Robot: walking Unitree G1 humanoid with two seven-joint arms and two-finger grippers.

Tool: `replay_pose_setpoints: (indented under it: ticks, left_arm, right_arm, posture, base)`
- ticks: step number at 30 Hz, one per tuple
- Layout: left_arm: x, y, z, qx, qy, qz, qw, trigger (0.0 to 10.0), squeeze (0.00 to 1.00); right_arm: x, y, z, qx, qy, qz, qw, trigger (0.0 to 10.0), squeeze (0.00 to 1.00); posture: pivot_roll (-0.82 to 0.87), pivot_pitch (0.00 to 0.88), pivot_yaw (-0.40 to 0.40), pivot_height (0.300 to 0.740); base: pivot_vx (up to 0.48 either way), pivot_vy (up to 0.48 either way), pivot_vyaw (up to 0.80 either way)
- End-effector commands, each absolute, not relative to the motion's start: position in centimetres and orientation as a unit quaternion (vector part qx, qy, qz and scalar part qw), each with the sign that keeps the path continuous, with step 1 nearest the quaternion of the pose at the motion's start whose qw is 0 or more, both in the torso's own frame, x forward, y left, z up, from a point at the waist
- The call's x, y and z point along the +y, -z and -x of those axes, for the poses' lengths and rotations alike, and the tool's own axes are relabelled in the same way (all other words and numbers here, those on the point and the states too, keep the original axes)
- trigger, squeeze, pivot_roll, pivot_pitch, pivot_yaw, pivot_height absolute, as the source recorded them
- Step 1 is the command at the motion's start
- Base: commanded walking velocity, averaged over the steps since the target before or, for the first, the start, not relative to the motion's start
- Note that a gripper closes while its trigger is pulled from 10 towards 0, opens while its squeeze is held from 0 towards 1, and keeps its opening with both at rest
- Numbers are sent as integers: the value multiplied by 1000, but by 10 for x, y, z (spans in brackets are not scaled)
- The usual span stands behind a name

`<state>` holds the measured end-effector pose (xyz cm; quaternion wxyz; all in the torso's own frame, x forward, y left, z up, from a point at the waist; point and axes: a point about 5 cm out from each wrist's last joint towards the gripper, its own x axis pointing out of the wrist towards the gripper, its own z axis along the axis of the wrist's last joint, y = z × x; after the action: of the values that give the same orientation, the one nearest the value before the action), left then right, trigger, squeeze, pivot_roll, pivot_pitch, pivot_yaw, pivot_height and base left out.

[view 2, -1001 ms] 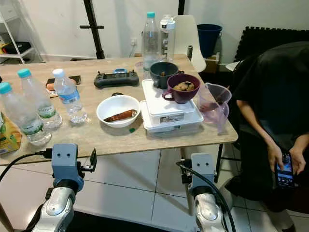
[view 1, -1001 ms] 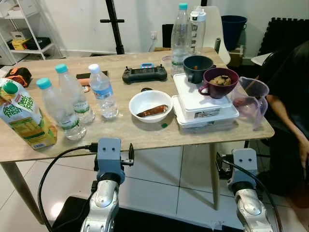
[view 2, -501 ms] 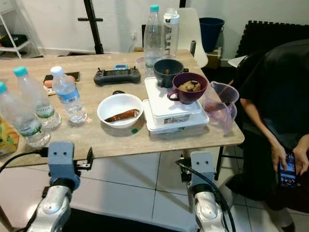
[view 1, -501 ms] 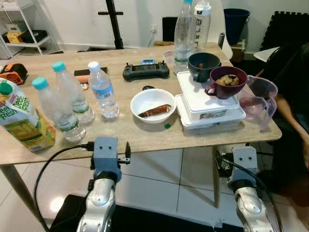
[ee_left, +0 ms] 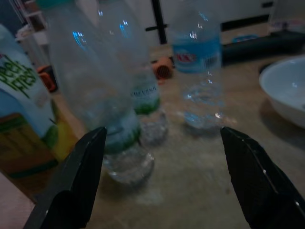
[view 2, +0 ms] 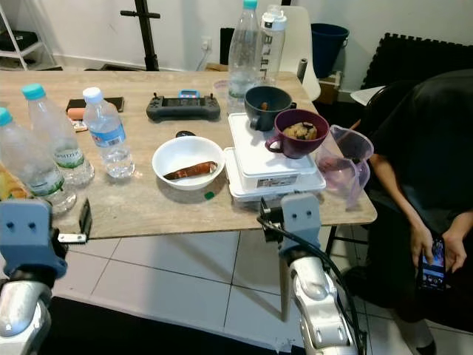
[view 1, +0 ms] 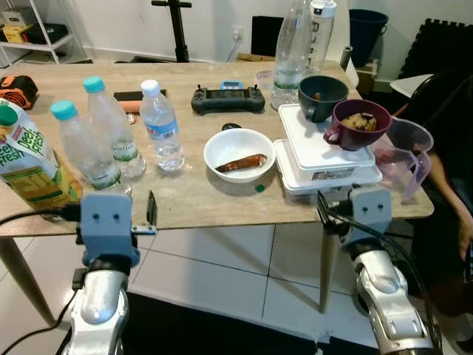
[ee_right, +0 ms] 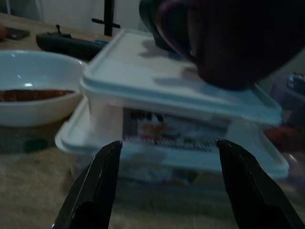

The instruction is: Restocking fridge

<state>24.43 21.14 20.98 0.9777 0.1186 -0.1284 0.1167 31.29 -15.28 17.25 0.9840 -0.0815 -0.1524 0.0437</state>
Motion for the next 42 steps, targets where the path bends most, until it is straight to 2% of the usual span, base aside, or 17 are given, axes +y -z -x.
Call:
replay_pose_setpoints:
  ticks: [1, 7, 10, 20, 23, 26, 31, 32, 34, 42]
  left_arm:
    - [221, -221, -246, -136, -138, -118, 974, 10000, 0]
    - [261, -263, -259, -168, -181, -127, 961, 10000, 0]
    - [271, -273, -262, -172, -179, -133, 959, 10000, 0]
    - [296, -290, -278, -162, -171, -93, 967, 10000, 0]
    - [305, -296, -292, -153, -137, -39, 978, 10000, 0]
    - [310, -298, -299, -149, -128, -19, 980, 10000, 0]
    - [312, -301, -305, -151, -120, -19, 981, 10000, 0]
    - [311, -301, -306, -150, -114, -14, 982, 8784, 0]
    - [307, -303, -310, -149, -92, 7, 984, 0, 0]
    - [298, -303, -306, -152, -66, -17, 986, 0, 0]
  right_arm:
    - [-151, -173, -312, -149, -48, 76, 985, 10000, 0]
    - [-150, -175, -310, -147, -49, 75, 985, 10000, 0]
    - [-151, -174, -310, -144, -46, 74, 986, 10000, 0]
    - [-152, -172, -311, -140, -37, 71, 987, 10000, 0]
    - [-151, -173, -311, -140, -35, 70, 987, 10000, 0]
    - [-152, -173, -310, -141, -32, 69, 987, 10000, 0]
    - [-153, -173, -309, -141, -26, 70, 987, 10000, 0]
    - [-154, -173, -309, -141, -25, 70, 987, 10000, 0]
    - [-155, -172, -308, -141, -21, 71, 987, 10000, 0]
    - [-156, -172, -308, -141, -18, 71, 987, 10000, 0]
  posture:
    - [-19, 220, -23, 707]
    - [-17, 210, -11, 707]
    - [-18, 207, -6, 707]
    - [-18, 200, 5, 707]
    - [-26, 196, 15, 707]
    - [-29, 194, 18, 707]
    - [-35, 193, 25, 707]
    - [-36, 192, 27, 707]
    - [-38, 191, 31, 707]
    - [-33, 189, 30, 707]
  base:
    - [0, 0, 0]
    - [0, 0, 0]
    - [0, 0, 0]
    - [0, 0, 0]
    - [0, 0, 0]
    - [0, 0, 0]
    - [0, 0, 0]
    - [0, 0, 0]
    - [0, 0, 0]
    - [0, 0, 0]
